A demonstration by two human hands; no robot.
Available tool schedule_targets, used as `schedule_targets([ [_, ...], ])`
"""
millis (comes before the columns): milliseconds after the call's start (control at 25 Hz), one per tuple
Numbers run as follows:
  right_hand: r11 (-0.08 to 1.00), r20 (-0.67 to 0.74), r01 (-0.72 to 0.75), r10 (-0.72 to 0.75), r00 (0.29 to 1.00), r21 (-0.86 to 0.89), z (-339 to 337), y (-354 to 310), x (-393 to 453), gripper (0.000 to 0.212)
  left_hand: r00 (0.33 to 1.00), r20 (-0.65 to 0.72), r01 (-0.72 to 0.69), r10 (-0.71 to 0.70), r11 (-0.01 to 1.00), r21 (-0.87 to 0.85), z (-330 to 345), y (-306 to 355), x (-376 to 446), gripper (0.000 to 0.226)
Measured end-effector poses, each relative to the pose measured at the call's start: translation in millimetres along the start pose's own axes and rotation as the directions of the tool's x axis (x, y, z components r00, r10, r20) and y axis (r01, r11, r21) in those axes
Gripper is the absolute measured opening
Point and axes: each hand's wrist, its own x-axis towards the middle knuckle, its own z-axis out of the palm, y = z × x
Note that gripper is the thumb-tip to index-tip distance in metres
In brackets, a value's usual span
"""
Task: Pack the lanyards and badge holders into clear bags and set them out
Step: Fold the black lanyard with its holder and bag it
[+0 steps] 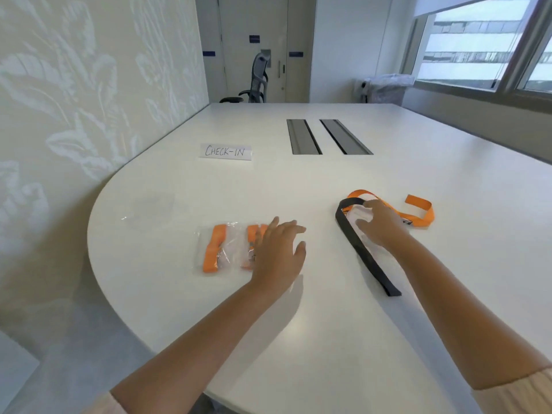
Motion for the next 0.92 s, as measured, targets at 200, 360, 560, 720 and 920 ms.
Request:
schedule_targets([
  [200,0.959,-0.014,-0.071,0.070,0.997,-0.273,9,45,-25,0.040,0.999,0.039,0.045,-0.037,0.976,-0.213,32,39,2,0.029],
  [360,0.962,-0.108,-0.072,0.045,0.993,-0.262,11,48,-36,0.050,0.994,0.084,0.094,-0.072,0.950,-0.297,51,54,-1,0.028],
  [560,0.991,-0.187,-0.090,0.070,0.980,-0.099,12,45,-36,0.033,0.996,0.069,0.072,-0.053,0.947,-0.313,55,50,-2,0.027],
  [720,0.996,-0.240,-0.085,0.081,0.967,-0.009,0,41,-40,0.035,0.998,0.044,0.063,-0.051,0.935,-0.350,48,52,-3,0.026],
  [920,0.968,-0.324,0.162,-0.094,0.942,0.191,2,7,-63,0.032,0.965,0.223,0.260,-0.140,0.646,-0.718,36,60,-1,0.021],
])
